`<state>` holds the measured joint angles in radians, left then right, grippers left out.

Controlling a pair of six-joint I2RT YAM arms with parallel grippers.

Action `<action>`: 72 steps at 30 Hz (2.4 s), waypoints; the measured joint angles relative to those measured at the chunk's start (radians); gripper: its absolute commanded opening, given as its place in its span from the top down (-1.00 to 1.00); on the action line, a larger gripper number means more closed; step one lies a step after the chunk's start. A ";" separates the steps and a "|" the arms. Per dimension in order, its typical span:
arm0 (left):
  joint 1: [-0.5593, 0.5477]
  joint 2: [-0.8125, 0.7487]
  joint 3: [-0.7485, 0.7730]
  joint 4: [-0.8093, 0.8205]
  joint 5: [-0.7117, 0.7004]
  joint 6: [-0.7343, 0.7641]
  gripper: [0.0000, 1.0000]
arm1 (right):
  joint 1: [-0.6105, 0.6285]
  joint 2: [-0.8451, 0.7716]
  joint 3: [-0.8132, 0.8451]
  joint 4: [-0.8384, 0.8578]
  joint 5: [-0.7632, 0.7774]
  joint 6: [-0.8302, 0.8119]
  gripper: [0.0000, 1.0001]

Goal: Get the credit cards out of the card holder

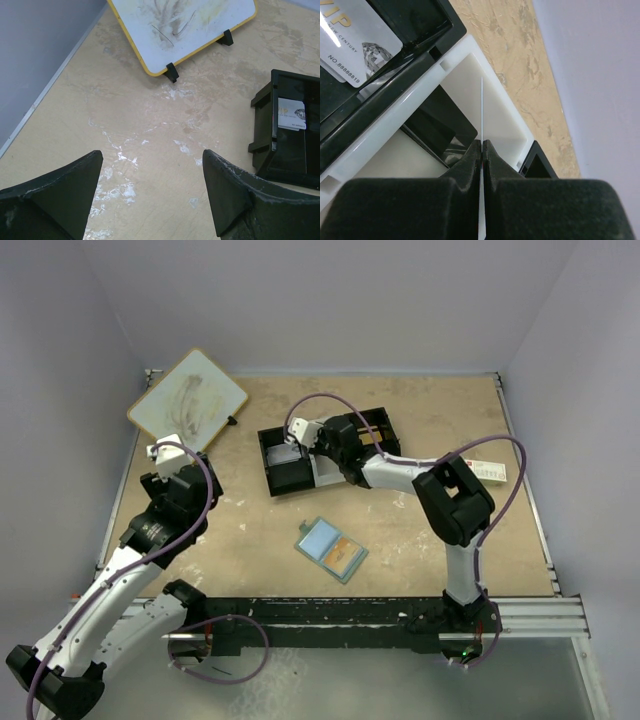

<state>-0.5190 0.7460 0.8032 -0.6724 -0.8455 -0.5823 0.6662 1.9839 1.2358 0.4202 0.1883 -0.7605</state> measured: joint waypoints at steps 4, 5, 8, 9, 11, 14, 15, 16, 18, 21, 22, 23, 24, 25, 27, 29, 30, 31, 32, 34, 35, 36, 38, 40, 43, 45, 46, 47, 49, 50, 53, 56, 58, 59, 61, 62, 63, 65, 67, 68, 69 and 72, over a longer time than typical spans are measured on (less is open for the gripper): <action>0.000 0.000 0.000 0.000 0.000 0.000 -0.57 | 0.000 0.010 0.004 0.002 -0.005 -0.022 1.00; 0.000 0.000 0.000 0.000 0.000 0.000 -0.57 | 0.000 0.011 0.005 0.000 -0.008 -0.025 1.00; 0.000 0.000 0.000 0.000 0.000 0.000 -0.57 | 0.000 0.019 0.016 -0.012 -0.023 -0.027 1.00; 0.000 0.000 0.000 0.000 0.000 0.000 -0.57 | 0.000 0.024 0.021 -0.014 -0.025 -0.027 1.00; 0.000 0.000 0.000 0.000 0.000 0.000 -0.57 | 0.000 0.030 0.026 -0.019 -0.026 -0.027 0.99; 0.000 0.002 0.000 0.000 0.000 0.000 -0.57 | 0.000 0.041 0.034 -0.026 -0.027 -0.027 0.97; 0.000 0.003 0.000 0.000 0.000 0.000 -0.57 | 0.000 0.045 0.037 -0.032 -0.028 -0.027 0.97; 0.000 0.004 0.000 0.000 0.000 0.000 -0.57 | 0.000 0.048 0.040 -0.035 -0.029 -0.027 0.96; 0.000 0.006 0.000 0.000 0.000 0.000 -0.57 | 0.000 0.054 0.047 -0.041 -0.031 -0.027 0.96; 0.000 0.008 0.000 0.000 0.000 0.000 -0.57 | 0.000 0.059 0.054 -0.052 -0.027 -0.027 0.95; 0.000 0.008 0.000 0.000 0.000 0.000 -0.57 | 0.000 0.059 0.056 -0.058 -0.024 -0.027 0.94; 0.000 0.008 0.000 0.000 0.000 0.000 -0.57 | 0.000 0.059 0.061 -0.061 -0.023 -0.027 0.93; 0.000 0.008 0.000 0.000 0.000 0.000 -0.58 | 0.000 0.059 0.064 -0.065 -0.023 -0.027 0.91; 0.000 0.008 0.000 0.000 0.000 0.000 -0.58 | 0.000 0.059 0.068 -0.067 -0.023 -0.027 0.90; 0.000 0.008 0.000 0.000 0.000 0.000 -0.57 | 0.000 0.060 0.074 -0.071 -0.021 -0.028 0.84; 0.000 0.008 0.000 0.000 0.000 0.000 -0.57 | 0.000 0.060 0.080 -0.071 -0.019 -0.029 0.81; 0.000 0.009 0.000 0.000 0.000 0.000 -0.57 | 0.000 0.060 0.083 -0.074 -0.019 -0.029 0.81; 0.000 0.010 0.000 0.000 0.000 0.000 -0.57 | 0.000 0.060 0.087 -0.076 -0.019 -0.029 0.81; 0.000 0.012 0.000 0.000 0.000 0.000 -0.57 | 0.000 0.062 0.091 -0.078 -0.019 -0.029 0.81; 0.000 0.016 0.000 0.000 0.000 0.000 -0.57 | 0.000 0.072 0.101 -0.079 -0.019 -0.029 0.81; 0.000 0.017 0.000 -0.001 0.000 0.000 -0.57 | 0.000 0.077 0.106 -0.079 -0.020 -0.029 0.80; 0.000 0.018 0.000 -0.001 0.000 0.000 -0.57 | 0.000 0.083 0.107 -0.080 -0.021 -0.029 0.80; 0.000 0.018 0.000 -0.001 0.000 0.000 -0.57 | 0.000 0.091 0.109 -0.086 -0.023 -0.029 0.79; 0.000 0.018 0.000 -0.001 0.000 0.000 -0.58 | 0.000 0.098 0.109 -0.095 -0.023 -0.029 0.77; 0.000 0.018 0.000 -0.001 0.000 0.000 -0.57 | 0.000 0.103 0.109 -0.098 -0.023 -0.030 0.69; 0.000 0.018 0.000 -0.001 0.000 0.000 -0.57 | 0.000 0.103 0.109 -0.099 -0.024 -0.029 0.68; 0.000 0.018 0.000 -0.001 0.000 0.000 -0.57 | 0.000 0.103 0.109 -0.099 -0.024 -0.029 0.68; 0.000 0.018 0.000 -0.001 0.000 0.000 -0.57 | 0.000 0.103 0.109 -0.098 -0.025 -0.029 0.67; 0.000 0.019 0.000 -0.001 0.000 0.000 -0.57 | 0.000 0.103 0.109 -0.098 -0.027 -0.029 0.65; 0.000 0.021 0.000 -0.001 0.000 0.000 -0.57 | 0.000 0.103 0.109 -0.098 -0.031 -0.029 0.64; 0.000 0.023 0.000 -0.001 0.000 0.000 -0.57 | 0.000 0.103 0.109 -0.098 -0.051 -0.026 0.61; 0.000 0.025 0.000 -0.001 0.000 0.000 -0.58 | 0.000 0.103 0.109 -0.096 -0.068 -0.021 0.58; 0.000 0.027 0.000 -0.001 0.001 0.000 -0.57 | 0.000 0.103 0.109 -0.096 -0.084 -0.017 0.56; 0.000 0.027 0.000 -0.001 0.001 0.000 -0.57 | 0.000 0.103 0.109 -0.096 -0.089 -0.014 0.55; 0.000 0.029 0.000 -0.001 0.001 0.000 -0.57 | 0.000 0.103 0.109 -0.096 -0.103 -0.010 0.51; 0.000 0.029 0.000 -0.001 0.000 0.000 -0.57 | 0.000 0.103 0.109 -0.096 -0.105 -0.008 0.50; 0.000 0.029 0.000 -0.001 0.001 0.000 -0.57 | 0.000 0.102 0.109 -0.096 -0.105 -0.006 0.50; 0.000 0.029 0.000 -0.001 0.002 0.000 -0.57 | 0.000 0.102 0.109 -0.096 -0.113 -0.002 0.49; 0.000 0.029 0.000 -0.001 0.006 0.000 -0.57 | -0.002 0.102 0.109 -0.096 -0.125 0.006 0.49; 0.000 0.031 0.000 -0.001 0.010 0.000 -0.57 | -0.005 0.102 0.109 -0.096 -0.132 0.012 0.48; 0.000 0.032 0.000 -0.001 0.012 0.001 -0.57 | -0.006 0.102 0.109 -0.096 -0.134 0.018 0.47; 0.000 0.042 0.000 -0.001 0.023 0.001 -0.57 | -0.008 0.102 0.109 -0.096 -0.146 0.029 0.41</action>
<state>-0.5190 0.7883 0.8032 -0.6731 -0.8227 -0.5812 0.6586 2.0857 1.3445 0.3241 0.0418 -0.7319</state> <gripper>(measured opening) 0.787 0.260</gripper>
